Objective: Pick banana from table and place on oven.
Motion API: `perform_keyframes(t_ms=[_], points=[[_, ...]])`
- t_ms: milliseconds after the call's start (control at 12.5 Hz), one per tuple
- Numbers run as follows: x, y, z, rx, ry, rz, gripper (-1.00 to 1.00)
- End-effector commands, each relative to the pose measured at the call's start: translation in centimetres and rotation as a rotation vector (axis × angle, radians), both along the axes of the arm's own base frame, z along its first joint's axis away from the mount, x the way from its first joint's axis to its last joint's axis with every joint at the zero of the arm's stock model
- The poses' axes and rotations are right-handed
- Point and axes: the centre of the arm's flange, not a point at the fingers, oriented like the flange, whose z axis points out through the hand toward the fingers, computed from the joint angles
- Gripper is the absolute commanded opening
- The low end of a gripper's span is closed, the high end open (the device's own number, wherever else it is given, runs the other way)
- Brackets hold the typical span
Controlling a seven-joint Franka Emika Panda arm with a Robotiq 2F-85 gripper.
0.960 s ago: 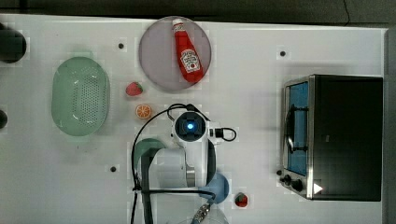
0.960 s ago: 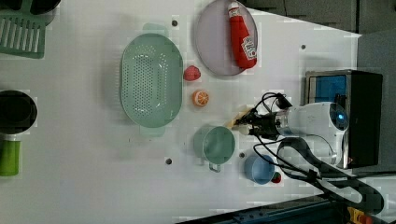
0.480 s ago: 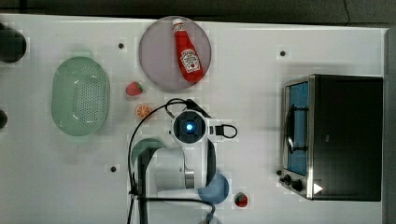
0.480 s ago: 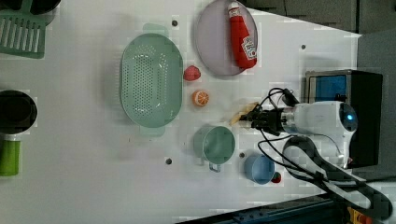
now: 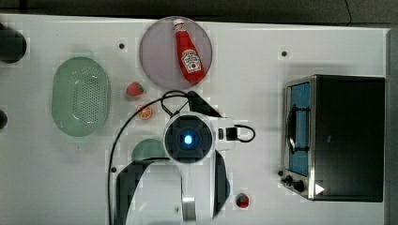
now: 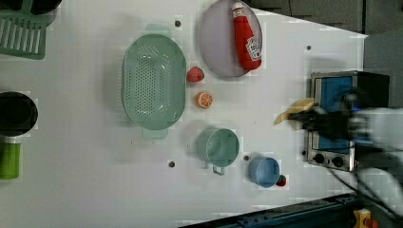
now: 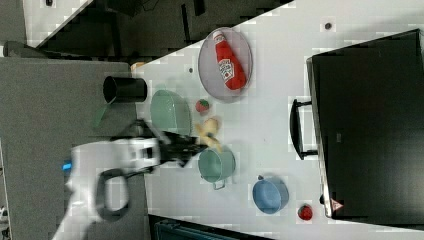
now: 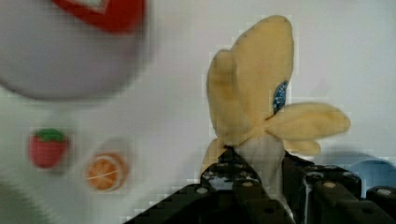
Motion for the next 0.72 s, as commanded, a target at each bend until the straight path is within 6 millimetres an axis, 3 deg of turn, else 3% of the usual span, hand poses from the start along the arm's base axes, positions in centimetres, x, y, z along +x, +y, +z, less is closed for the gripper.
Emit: perform_keyframes(t_ms=[80, 240, 400, 560, 720], points=[[-0.9, -1.9, 10.8, 0.007, -0.068, -0.028, -0.50], [-2.5, -2.9, 16.3, 0.011, -0.059, -0.048, -0.50], [-3.9, -3.7, 19.3, 0.015, -0.014, -0.066, -0.50], [-3.8, -6.4, 20.1, 0.030, -0.016, -0.111, -0.50], [-3.9, -10.9, 19.4, 0.055, -0.006, -0.108, -0.50]])
